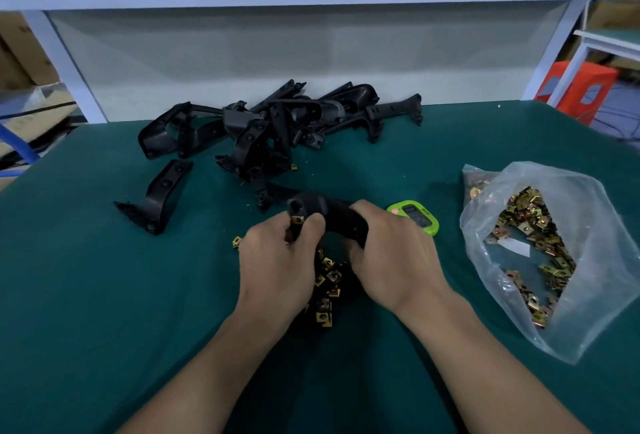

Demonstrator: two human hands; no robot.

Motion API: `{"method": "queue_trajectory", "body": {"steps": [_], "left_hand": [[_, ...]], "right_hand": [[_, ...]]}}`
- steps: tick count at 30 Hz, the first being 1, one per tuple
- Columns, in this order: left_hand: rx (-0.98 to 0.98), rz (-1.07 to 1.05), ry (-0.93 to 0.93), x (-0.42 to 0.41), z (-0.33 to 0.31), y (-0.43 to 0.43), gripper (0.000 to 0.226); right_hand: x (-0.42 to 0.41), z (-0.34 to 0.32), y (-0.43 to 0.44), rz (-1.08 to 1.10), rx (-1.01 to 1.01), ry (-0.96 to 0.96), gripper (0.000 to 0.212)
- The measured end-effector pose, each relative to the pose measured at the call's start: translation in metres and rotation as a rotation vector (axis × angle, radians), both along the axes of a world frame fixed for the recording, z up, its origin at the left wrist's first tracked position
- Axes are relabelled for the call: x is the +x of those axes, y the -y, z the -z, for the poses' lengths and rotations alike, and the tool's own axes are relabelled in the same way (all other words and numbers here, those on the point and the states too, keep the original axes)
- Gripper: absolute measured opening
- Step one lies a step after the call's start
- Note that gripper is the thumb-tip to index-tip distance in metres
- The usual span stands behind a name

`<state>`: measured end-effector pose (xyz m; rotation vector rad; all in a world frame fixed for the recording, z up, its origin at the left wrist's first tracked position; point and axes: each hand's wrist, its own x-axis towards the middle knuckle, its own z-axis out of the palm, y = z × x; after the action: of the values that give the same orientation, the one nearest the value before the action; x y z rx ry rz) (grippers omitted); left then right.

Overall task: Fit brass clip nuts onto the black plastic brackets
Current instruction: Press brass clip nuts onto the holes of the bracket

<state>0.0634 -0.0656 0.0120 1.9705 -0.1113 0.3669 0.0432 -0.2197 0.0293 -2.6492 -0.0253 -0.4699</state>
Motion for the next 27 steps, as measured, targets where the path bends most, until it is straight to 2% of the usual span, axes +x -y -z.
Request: {"method": "queue_trajectory", "body": {"steps": [2, 5, 7, 10, 15, 17, 20, 22, 24, 27], "left_hand": [[-0.03, 0.058, -0.013, -0.001, 0.0, -0.001, 0.031], [0.022, 0.126, -0.047, -0.001, -0.002, -0.003, 0.017], [0.243, 0.156, 0.027, -0.003, 0.001, -0.002, 0.013], [0.647, 0.163, 0.191, -0.007, 0.006, 0.007, 0.028], [0.835, 0.215, 0.344, -0.004, 0.007, 0.004, 0.017], [0.716, 0.128, 0.298, -0.007, 0.003, 0.005, 0.016], [0.334, -0.088, 0.02, -0.01, -0.005, 0.005, 0.018], [0.075, -0.091, -0.092, -0.007, -0.006, 0.0, 0.016], [-0.084, -0.053, -0.139, -0.003, -0.009, -0.004, 0.013], [-0.298, 0.03, -0.181, 0.001, -0.01, -0.007, 0.026]], "right_hand": [[0.002, 0.001, 0.003, 0.104, 0.037, 0.038, 0.012], [0.006, -0.002, 0.013, 0.297, 0.159, 0.041, 0.014], [0.008, -0.002, 0.018, 0.341, 0.188, 0.033, 0.015], [0.009, -0.002, 0.017, 0.343, 0.206, 0.007, 0.016], [0.01, 0.001, 0.016, 0.335, 0.214, -0.013, 0.016], [0.01, 0.001, 0.017, 0.35, 0.252, -0.014, 0.019], [0.012, 0.0, 0.019, 0.369, 0.344, -0.055, 0.019], [0.011, 0.001, 0.02, 0.358, 0.382, -0.091, 0.02], [0.011, 0.003, 0.02, 0.35, 0.353, -0.131, 0.02], [0.011, 0.006, 0.017, 0.328, 0.267, -0.171, 0.019]]}}
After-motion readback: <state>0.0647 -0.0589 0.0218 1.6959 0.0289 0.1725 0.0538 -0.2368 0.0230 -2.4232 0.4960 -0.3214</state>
